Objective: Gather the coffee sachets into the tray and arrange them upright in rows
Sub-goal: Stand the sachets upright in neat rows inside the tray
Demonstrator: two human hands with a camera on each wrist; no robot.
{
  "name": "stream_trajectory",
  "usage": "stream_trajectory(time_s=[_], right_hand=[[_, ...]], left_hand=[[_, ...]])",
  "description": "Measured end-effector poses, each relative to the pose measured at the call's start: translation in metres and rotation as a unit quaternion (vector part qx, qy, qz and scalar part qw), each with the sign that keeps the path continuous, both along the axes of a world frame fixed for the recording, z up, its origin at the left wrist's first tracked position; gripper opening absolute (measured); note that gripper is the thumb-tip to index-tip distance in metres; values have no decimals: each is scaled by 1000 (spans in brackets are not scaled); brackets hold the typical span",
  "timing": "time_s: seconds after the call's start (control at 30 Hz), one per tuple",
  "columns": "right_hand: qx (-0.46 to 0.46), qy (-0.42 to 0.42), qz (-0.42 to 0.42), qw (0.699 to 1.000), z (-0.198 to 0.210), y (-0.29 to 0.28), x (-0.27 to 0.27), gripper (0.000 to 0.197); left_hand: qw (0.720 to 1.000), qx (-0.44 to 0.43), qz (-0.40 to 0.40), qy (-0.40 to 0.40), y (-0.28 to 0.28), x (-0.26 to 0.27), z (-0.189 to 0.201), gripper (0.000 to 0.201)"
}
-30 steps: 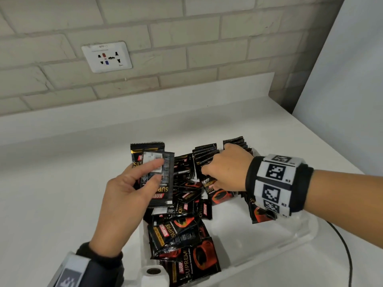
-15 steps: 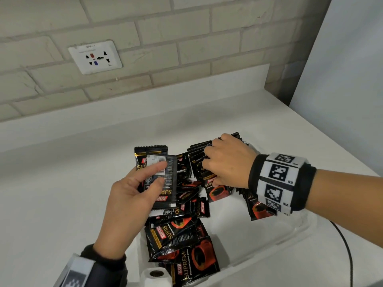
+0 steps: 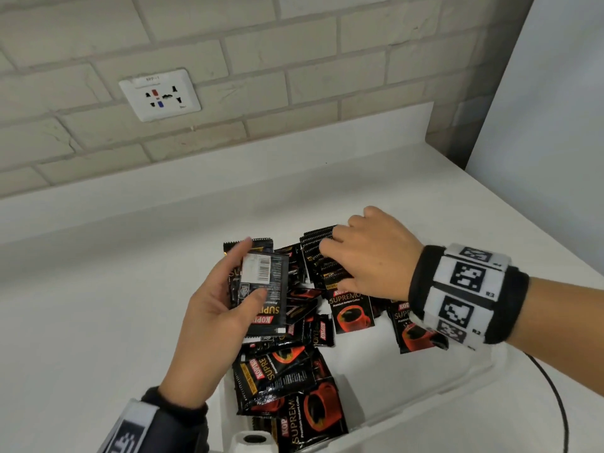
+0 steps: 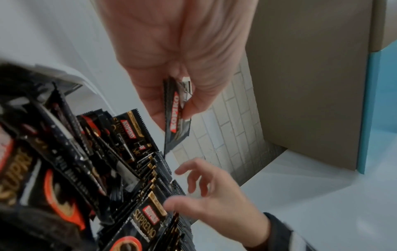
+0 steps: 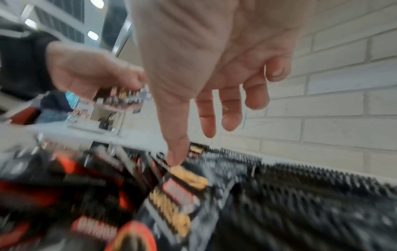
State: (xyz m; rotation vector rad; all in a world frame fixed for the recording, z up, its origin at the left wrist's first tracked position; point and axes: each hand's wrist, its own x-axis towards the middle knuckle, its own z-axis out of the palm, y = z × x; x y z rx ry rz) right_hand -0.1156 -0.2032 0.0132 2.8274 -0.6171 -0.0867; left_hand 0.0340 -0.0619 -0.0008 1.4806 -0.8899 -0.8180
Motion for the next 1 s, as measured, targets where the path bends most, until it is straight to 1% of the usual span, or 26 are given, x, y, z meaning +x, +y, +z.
stream_trajectory(time_s=[0.03,0.07,0.1,0.13,0.17,0.23,0.27,0.3,0.33,0.37,0.4,0.47,0.53,0.57,0.6,0.63,0.67,0.7,0.73,0.8,0.87,0.93,1.0], right_hand=[[39,-31,-19,999,5,1,-2,45],[104,-68,-48,991,10,2,-3,45],[191,-104,-80,973,14,5,-4,44],[291,-139,-108,940,16,8,-5,42],[383,-171,-127,899,16,11,-4,38],[517,-225,-141,814,9,16,-2,30],[564,-255,-145,772,3,17,-2,26],[597,-285,-153,734,0,18,-2,20],[617,-314,-161,703,-3,17,-3,15],[625,-341,-168,682,-3,16,-5,13],[619,-370,-173,671,-2,15,-8,12],[574,-448,-164,666,4,12,-15,12],[509,-538,-118,661,12,12,-22,14],[454,-566,-67,685,15,14,-25,17],[385,-563,-5,731,17,17,-28,17],[320,-541,52,776,16,20,-30,20],[269,-510,94,812,12,22,-31,23],[239,-478,118,837,9,24,-33,25],[221,-454,128,854,7,25,-34,26],[192,-439,127,869,6,26,-35,27],[182,-436,129,872,6,25,-36,27],[178,-424,130,878,3,26,-35,26],[171,-406,131,888,1,29,-35,27]], left_hand=[[1000,-9,0,10,-2,-1,0,67],[1000,-17,1,14,-3,-2,-1,73],[1000,-27,3,17,-6,-4,-2,78],[999,-36,5,19,-9,-6,-2,82],[999,-43,6,22,-11,-8,-2,86],[998,-51,1,27,-16,-14,-1,91],[998,-52,-4,30,-18,-17,0,91],[998,-51,-7,35,-19,-20,0,90],[998,-50,-9,41,-20,-22,0,86],[998,-49,-11,47,-20,-22,0,82],[997,-48,-17,54,-19,-22,-1,76],[996,-40,-27,79,-18,-20,-1,68],[993,-22,-29,112,-18,-18,0,67],[992,-15,-32,124,-18,-17,0,70],[991,-8,-38,130,-18,-18,2,74],[990,-3,-45,133,-19,-19,3,75],[989,0,-51,137,-20,-20,5,71],[988,0,-59,146,-21,-22,6,64],[985,-3,-70,159,-21,-24,8,57],[978,-10,-92,189,-22,-27,11,47],[973,-24,-96,210,-21,-29,13,45],[975,-38,-91,198,-20,-31,16,51],[983,-53,-82,158,-19,-32,16,65]])
